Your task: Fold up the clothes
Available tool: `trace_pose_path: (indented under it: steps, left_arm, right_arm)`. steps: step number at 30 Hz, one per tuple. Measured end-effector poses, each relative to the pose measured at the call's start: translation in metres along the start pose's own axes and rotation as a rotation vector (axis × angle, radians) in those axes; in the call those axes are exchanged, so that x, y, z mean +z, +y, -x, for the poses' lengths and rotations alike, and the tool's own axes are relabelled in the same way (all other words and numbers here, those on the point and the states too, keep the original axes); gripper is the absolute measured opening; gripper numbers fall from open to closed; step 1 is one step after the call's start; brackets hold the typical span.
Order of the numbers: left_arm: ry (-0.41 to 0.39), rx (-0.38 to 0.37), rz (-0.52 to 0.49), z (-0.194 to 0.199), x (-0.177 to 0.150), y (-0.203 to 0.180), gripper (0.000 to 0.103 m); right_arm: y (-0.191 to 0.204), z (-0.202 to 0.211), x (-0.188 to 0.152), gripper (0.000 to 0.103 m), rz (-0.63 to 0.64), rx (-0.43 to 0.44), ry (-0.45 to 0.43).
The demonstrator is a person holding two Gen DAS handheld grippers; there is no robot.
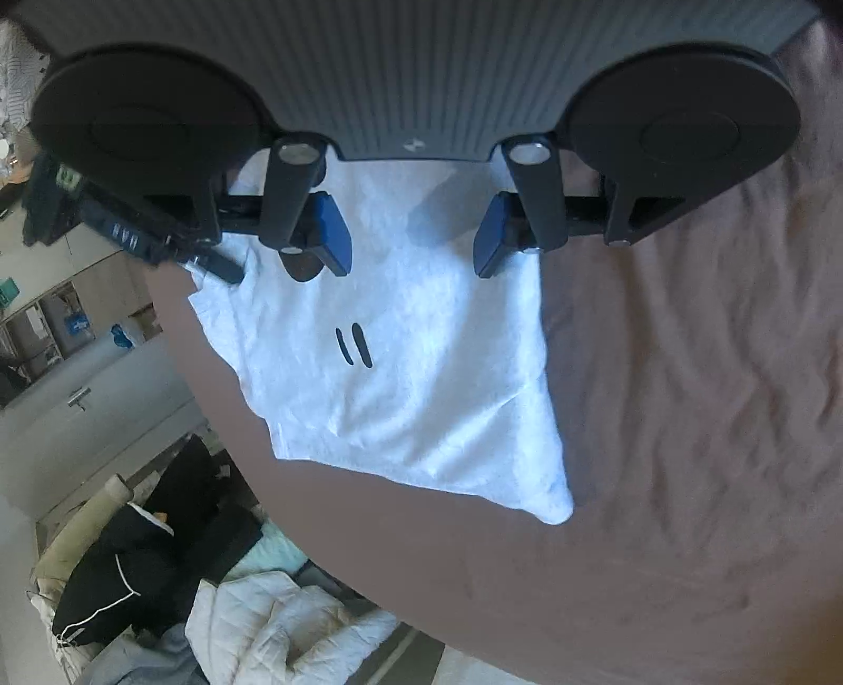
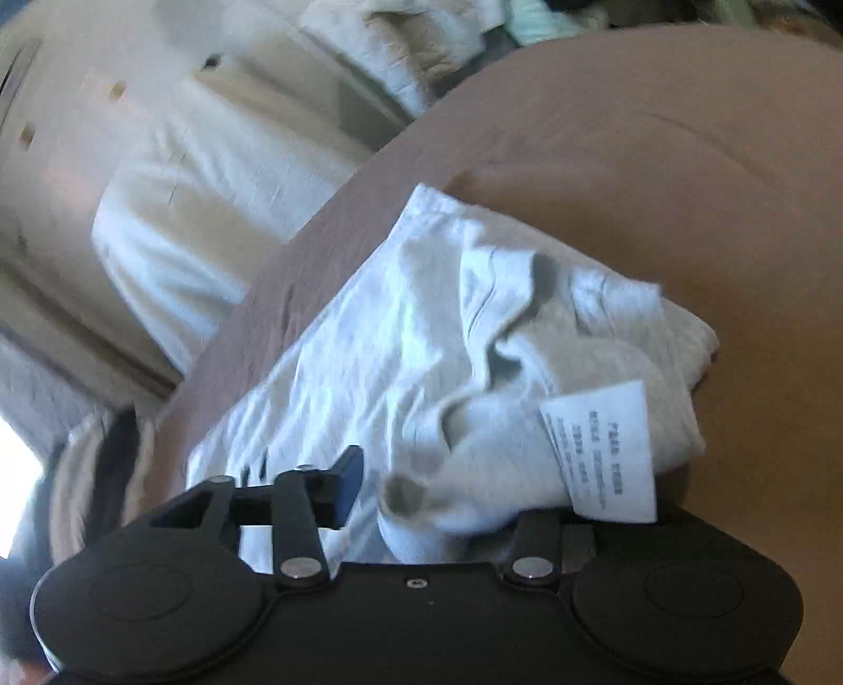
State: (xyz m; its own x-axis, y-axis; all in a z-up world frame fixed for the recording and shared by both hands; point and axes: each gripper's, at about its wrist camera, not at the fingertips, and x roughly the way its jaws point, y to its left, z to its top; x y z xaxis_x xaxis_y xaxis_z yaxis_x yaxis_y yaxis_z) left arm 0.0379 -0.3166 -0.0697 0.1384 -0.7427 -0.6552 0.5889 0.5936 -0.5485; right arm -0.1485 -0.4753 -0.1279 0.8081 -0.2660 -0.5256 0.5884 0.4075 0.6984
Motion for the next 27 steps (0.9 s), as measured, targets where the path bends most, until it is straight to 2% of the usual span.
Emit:
trace_pose_path:
  steps: [3,4,6,8,10,11,12,13,14,15,16,17,20,21,23,27]
  left_arm:
    - [-0.005,0.009,-0.008,0.002,-0.003,-0.003,0.050]
    - [-0.006,0.013,-0.013,0.002,-0.003,-0.005,0.050]
    - [-0.017,0.008,-0.022,0.010,-0.008,-0.005,0.050]
    - [-0.052,-0.012,-0.025,0.022,-0.013,-0.006,0.051]
    - [-0.086,-0.020,-0.030,0.035,-0.019,-0.006,0.052]
    - [-0.095,-0.005,-0.031,0.037,-0.020,-0.005,0.052]
    - [-0.091,0.018,-0.036,0.039,-0.019,-0.004,0.052]
    - [-0.058,0.061,-0.052,0.038,-0.016,-0.001,0.052]
    - [-0.038,0.109,-0.067,0.039,-0.012,0.002,0.052]
    - [-0.048,0.171,-0.083,0.046,-0.007,0.009,0.052]
    - [-0.067,0.222,-0.094,0.054,-0.001,0.017,0.052]
    - [-0.100,0.234,-0.080,0.063,0.006,0.027,0.052]
    - [-0.158,0.176,0.062,0.085,0.028,0.059,0.052]
    - [-0.165,0.133,0.090,0.086,0.035,0.064,0.052]
    - [-0.165,0.071,0.104,0.079,0.047,0.067,0.052]
    - [-0.108,0.043,0.078,0.039,0.063,0.062,0.052]
  right_arm:
    - [0.012,-0.012,0.003,0.054,-0.036,-0.062,-0.049]
    - [0.020,-0.017,0.006,0.044,-0.011,-0.089,-0.066]
    - [0.047,-0.021,0.015,0.008,0.180,-0.126,-0.072]
    - [0.078,-0.007,0.015,0.008,0.426,-0.115,-0.155]
    - [0.093,0.017,0.013,0.006,0.575,-0.047,-0.253]
    - [0.091,0.021,0.017,0.006,0.592,-0.064,-0.245]
    - [0.081,0.014,0.022,0.019,0.587,-0.119,-0.190]
    - [0.068,0.003,0.028,0.051,0.574,-0.188,-0.114]
    - [0.060,-0.008,0.032,0.062,0.589,-0.274,-0.039]
    - [0.055,-0.019,0.035,0.059,0.623,-0.374,0.037]
    - [0.051,-0.021,0.035,0.059,0.657,-0.417,0.070]
    - [0.050,-0.013,0.035,0.059,0.684,-0.408,0.060]
    - [0.049,0.011,0.035,0.061,0.724,-0.422,-0.006]
    - [0.050,0.015,0.036,0.061,0.717,-0.427,-0.023]
    - [0.055,0.024,0.036,0.061,0.700,-0.400,-0.052]
    - [0.083,0.008,0.052,0.061,0.706,-0.257,-0.034]
